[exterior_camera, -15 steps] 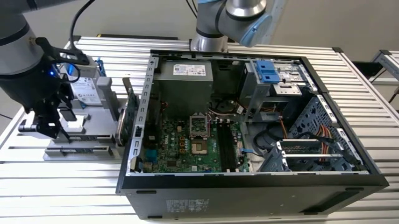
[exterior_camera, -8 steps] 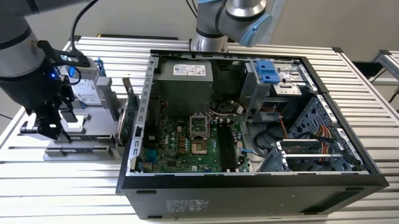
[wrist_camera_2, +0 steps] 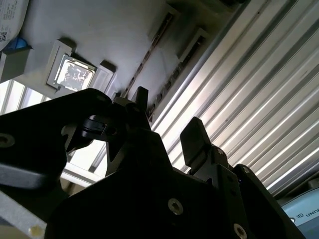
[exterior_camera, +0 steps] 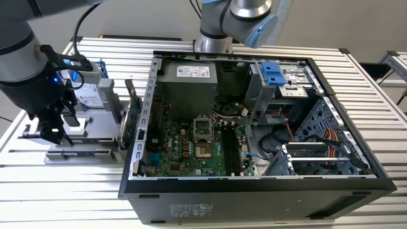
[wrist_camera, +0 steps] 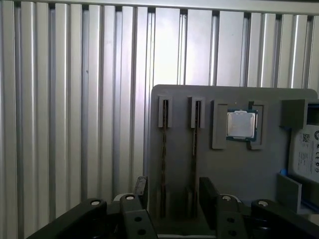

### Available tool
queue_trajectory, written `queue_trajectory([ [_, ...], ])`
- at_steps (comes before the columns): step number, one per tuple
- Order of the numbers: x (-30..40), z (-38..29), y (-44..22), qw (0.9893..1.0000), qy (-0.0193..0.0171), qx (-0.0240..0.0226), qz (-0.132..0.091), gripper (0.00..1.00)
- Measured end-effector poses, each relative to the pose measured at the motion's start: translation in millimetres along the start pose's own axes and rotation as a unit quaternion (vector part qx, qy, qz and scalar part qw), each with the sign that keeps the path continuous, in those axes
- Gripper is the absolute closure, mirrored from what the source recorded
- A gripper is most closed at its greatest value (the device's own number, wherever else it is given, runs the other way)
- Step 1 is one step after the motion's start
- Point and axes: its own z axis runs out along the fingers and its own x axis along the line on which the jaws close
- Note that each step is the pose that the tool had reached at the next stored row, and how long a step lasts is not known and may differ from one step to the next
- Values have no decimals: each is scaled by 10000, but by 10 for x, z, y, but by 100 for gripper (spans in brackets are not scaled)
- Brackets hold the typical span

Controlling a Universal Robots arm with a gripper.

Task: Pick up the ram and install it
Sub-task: 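Pick up the ram and move it above insertion slot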

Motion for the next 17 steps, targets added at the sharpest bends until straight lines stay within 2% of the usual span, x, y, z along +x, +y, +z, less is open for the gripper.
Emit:
queue_trajectory([
  [17, 3, 112, 0, 10000, 0, 0, 0, 100],
])
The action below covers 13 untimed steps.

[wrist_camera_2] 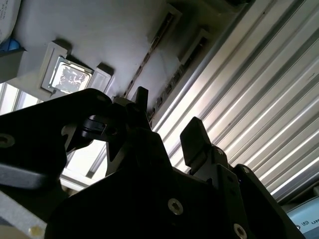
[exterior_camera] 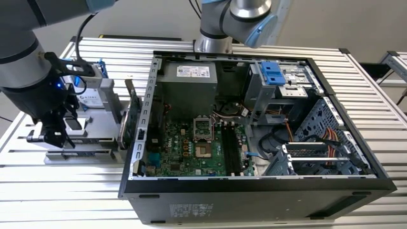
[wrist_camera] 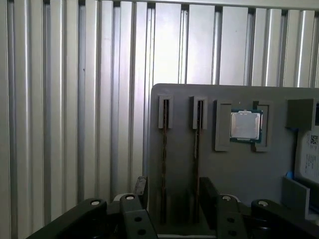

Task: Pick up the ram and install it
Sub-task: 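Pick up the ram and move it above insertion slot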

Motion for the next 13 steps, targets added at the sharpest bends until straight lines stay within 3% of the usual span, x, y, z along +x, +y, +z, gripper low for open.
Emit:
queue_trajectory([
  [13, 2, 85, 0, 10000, 1, 0, 0, 100],
])
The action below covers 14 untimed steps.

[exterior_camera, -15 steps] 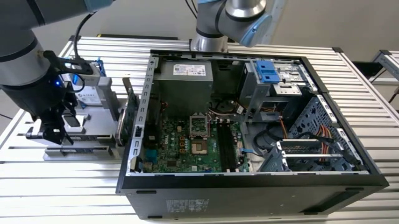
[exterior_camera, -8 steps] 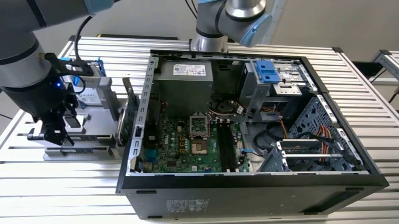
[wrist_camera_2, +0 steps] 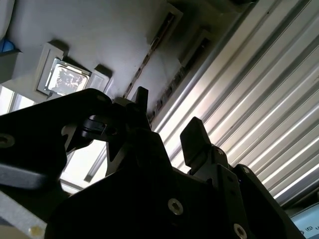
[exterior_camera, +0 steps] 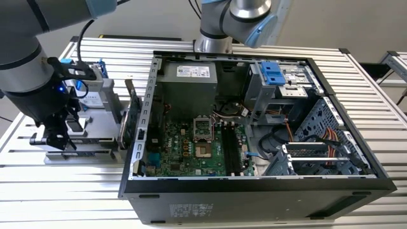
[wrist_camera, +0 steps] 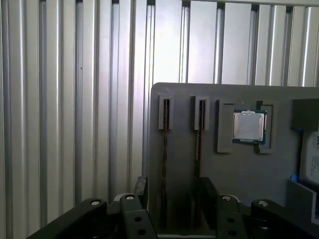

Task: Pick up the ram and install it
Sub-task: 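Pick up the ram and move it above insertion slot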

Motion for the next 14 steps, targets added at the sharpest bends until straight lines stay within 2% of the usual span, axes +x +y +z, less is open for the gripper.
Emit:
queue_trajectory([
  [14, 2, 93, 0, 10000, 1, 2, 64, 100],
])
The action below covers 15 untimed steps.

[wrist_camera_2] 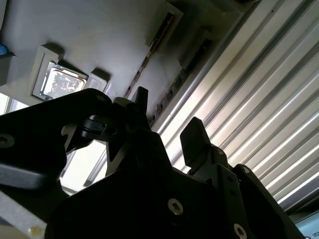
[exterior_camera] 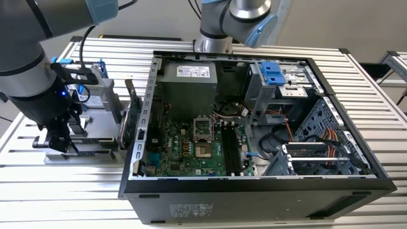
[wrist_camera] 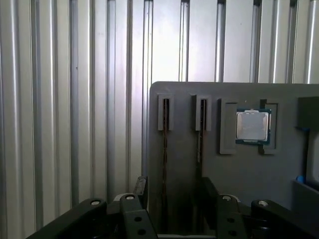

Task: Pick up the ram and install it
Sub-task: 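Pick up the ram and move it above insertion slot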

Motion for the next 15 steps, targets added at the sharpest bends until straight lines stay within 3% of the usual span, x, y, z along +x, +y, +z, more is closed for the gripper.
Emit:
queue_trajectory([
  [15, 2, 116, 0, 10000, 0, 0, 0, 100],
])
